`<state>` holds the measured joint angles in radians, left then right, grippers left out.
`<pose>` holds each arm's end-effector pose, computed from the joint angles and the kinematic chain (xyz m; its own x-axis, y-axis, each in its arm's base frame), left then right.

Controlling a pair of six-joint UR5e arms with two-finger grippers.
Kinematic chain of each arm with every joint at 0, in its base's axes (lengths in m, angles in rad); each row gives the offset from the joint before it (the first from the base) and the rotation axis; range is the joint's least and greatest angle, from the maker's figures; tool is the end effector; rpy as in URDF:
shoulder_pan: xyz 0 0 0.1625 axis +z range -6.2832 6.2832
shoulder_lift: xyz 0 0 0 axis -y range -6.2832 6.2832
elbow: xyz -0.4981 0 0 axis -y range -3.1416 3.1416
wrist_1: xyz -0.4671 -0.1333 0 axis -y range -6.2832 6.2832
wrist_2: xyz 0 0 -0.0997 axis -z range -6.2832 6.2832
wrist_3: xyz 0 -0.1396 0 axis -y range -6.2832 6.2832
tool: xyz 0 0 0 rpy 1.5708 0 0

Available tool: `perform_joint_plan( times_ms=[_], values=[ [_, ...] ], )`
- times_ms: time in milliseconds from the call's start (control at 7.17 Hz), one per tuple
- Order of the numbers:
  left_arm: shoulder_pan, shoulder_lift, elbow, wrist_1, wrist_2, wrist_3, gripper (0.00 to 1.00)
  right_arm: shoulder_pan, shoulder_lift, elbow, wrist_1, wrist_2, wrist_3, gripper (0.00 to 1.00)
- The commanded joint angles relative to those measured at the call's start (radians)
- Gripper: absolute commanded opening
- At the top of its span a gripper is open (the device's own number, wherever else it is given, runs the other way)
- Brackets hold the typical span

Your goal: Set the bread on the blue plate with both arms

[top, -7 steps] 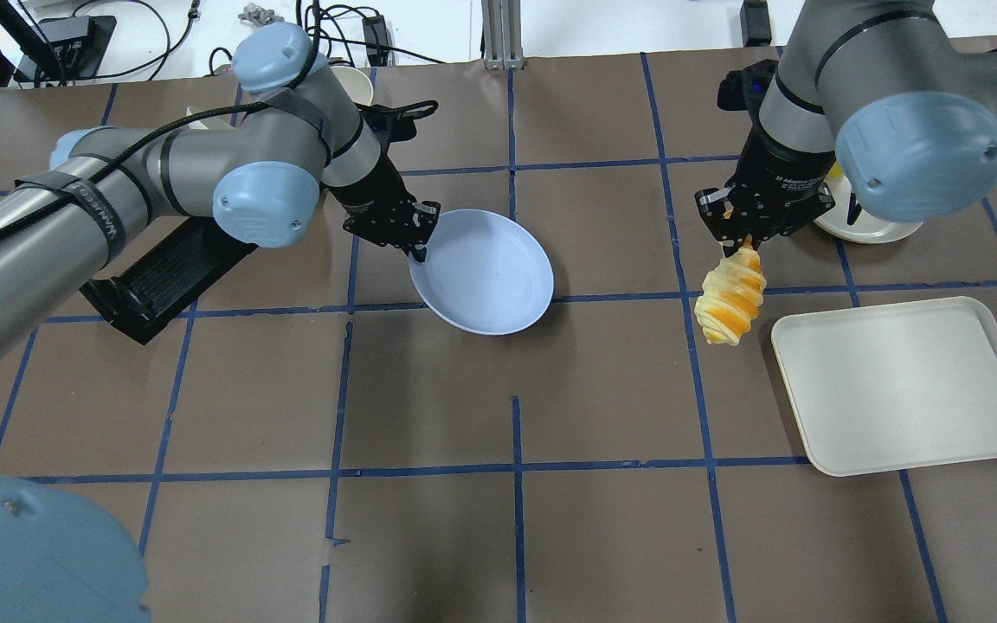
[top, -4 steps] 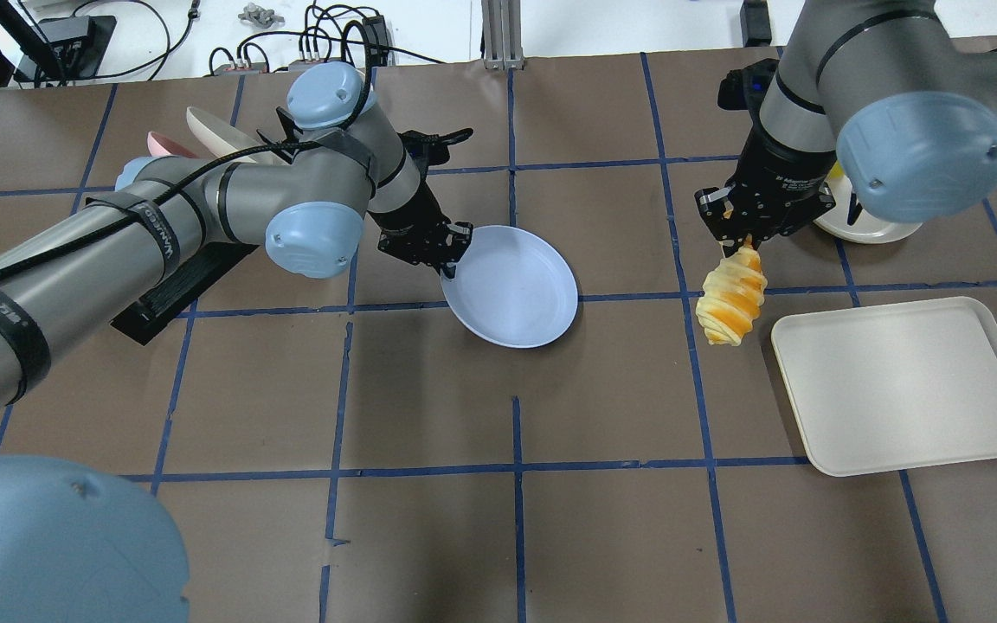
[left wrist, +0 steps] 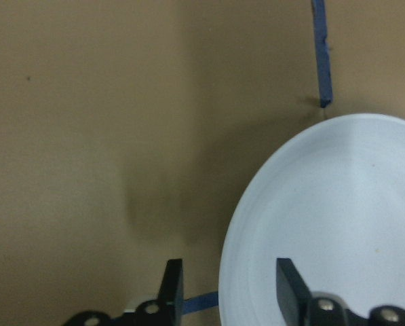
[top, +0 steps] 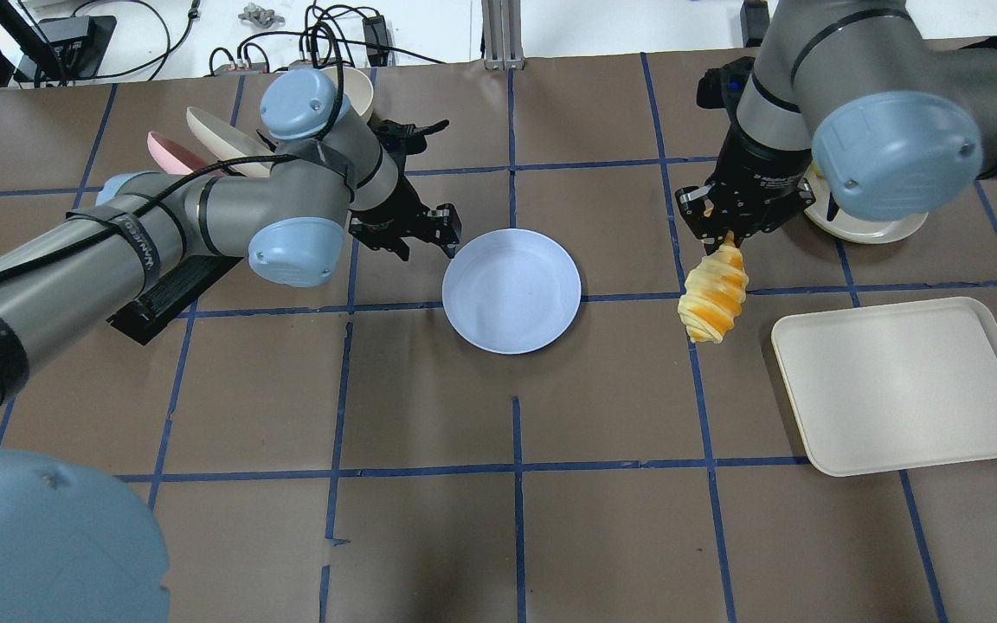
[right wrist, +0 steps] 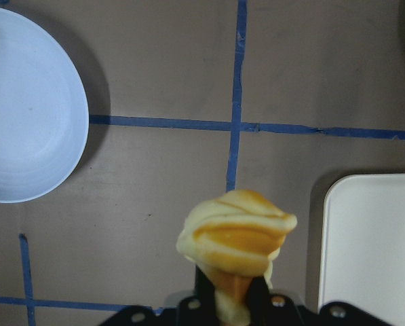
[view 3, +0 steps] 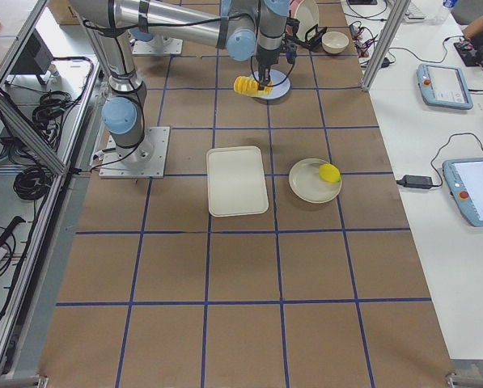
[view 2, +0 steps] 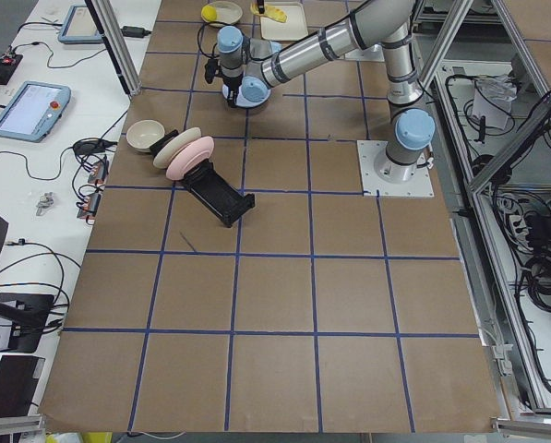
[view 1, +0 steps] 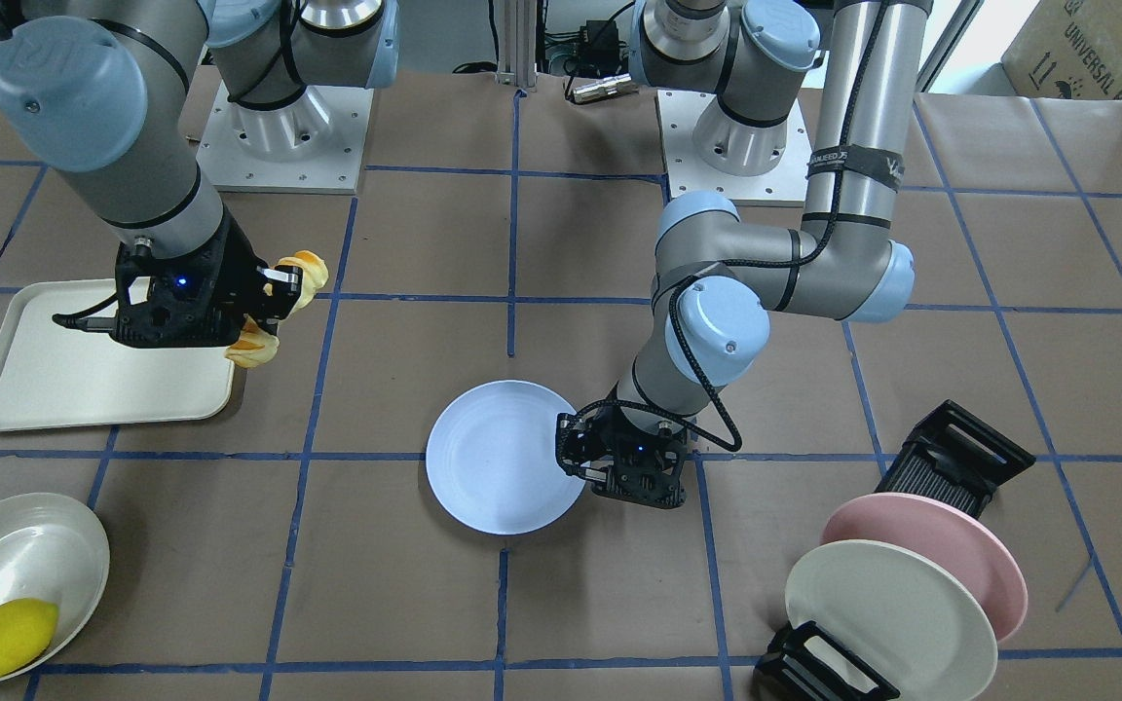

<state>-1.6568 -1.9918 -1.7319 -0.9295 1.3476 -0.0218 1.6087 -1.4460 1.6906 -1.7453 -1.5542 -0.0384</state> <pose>-0.2238 -0.6846 0.2303 -0.9721 0.0751 0.2222 0.0646 0.9964 -0.0543 0.1584 -0.5993 0.3974 -0.9970 -0.0750 -0.0192 -0.0761 0.9947 0.0693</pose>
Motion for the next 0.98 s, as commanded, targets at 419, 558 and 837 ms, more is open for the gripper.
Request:
perform_joint_plan(
  times_ms=[419,558,837],
  values=[
    [0.115,0.336,0.044,-0.456,0.169,0.019,1.0,0.288,0.328,-0.202,-0.183,-0.001,0.244,0.27],
    [0.111,0.346,0.116,-0.579,0.244,0.019,1.0,0.309,0.405,-0.236,-0.233,0.0,0.247,0.28],
    [0.1,0.381,0.207,-0.695,0.266,0.019,1.0,0.31,0.449,-0.223,-0.267,-0.001,0.242,0.84]
  ],
)
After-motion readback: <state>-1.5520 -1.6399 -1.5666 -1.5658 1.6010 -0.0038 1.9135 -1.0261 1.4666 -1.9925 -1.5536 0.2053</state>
